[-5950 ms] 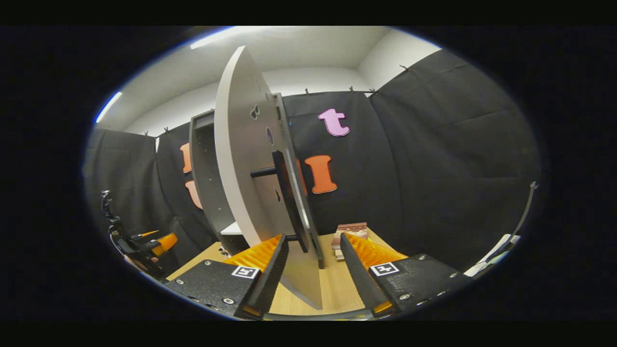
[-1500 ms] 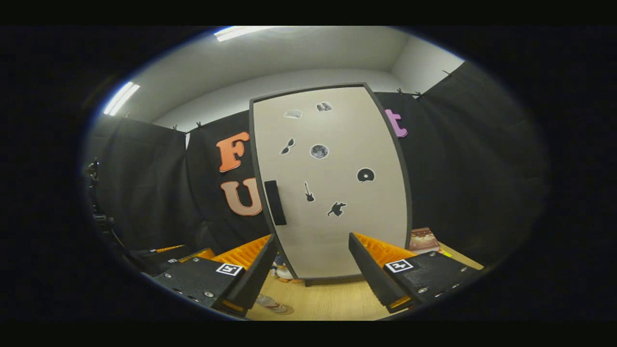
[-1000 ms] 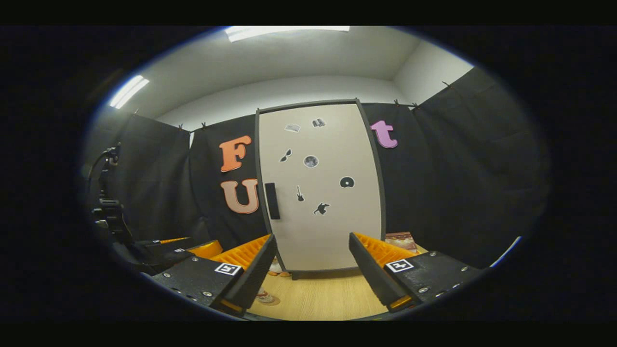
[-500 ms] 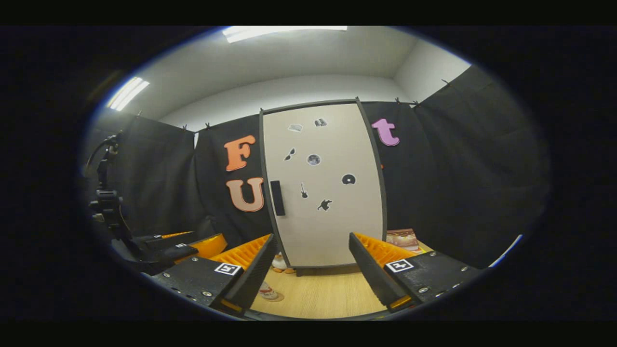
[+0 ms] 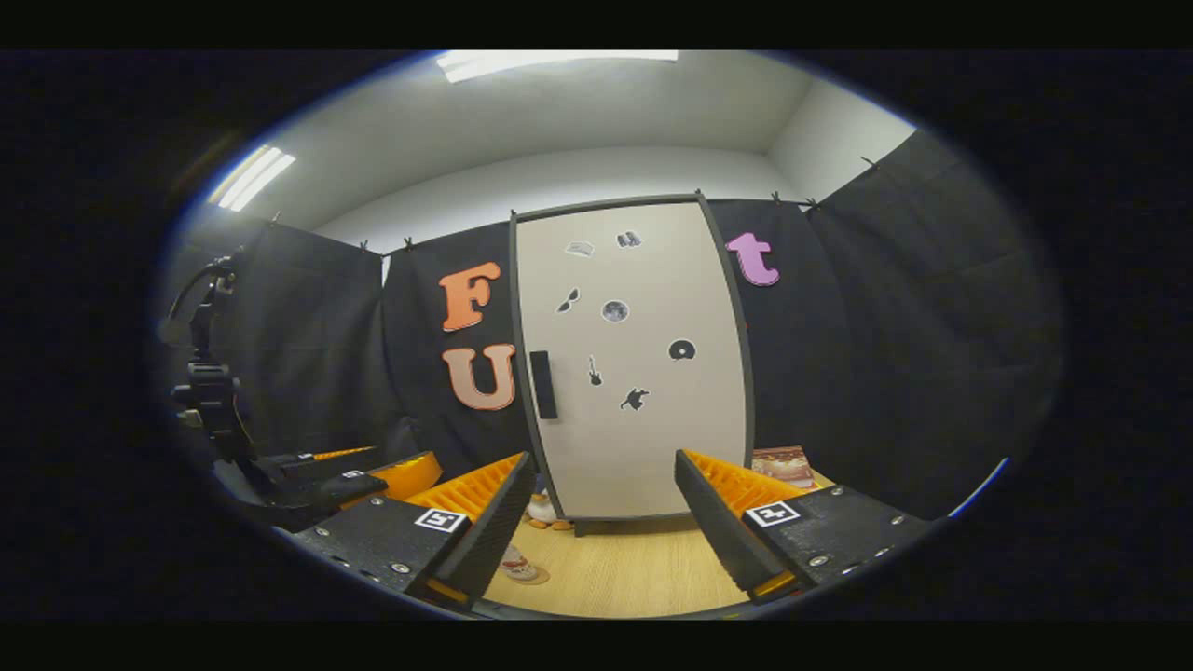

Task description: Open the cabinet door with the right hand, grasp the bottle in the cabinet with the left hand and place it on the coaster, then close the cabinet door with the right hand.

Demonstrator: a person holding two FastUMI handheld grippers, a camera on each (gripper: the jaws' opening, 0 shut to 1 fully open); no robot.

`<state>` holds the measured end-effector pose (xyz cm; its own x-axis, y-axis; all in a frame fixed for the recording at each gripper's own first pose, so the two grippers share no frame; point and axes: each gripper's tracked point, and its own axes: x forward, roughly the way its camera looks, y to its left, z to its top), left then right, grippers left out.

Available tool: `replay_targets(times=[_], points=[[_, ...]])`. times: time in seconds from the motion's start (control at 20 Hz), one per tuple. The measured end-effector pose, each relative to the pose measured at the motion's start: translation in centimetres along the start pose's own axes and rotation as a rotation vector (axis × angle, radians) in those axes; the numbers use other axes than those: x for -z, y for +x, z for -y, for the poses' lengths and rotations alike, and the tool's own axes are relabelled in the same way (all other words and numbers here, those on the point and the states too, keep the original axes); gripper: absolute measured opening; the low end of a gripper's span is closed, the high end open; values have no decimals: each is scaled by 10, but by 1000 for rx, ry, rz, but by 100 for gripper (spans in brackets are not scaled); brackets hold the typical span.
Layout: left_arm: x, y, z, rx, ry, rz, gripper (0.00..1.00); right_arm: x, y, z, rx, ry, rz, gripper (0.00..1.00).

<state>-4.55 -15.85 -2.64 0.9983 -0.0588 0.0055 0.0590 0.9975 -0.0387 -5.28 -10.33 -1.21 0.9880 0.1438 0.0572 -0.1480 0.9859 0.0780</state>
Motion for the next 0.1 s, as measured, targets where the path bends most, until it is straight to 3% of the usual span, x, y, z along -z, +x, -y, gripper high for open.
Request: replay_targets(times=[0.1], points=[[3,3,0,-2,0,-6,94,1,0,-1,-4,8,-3,93]])
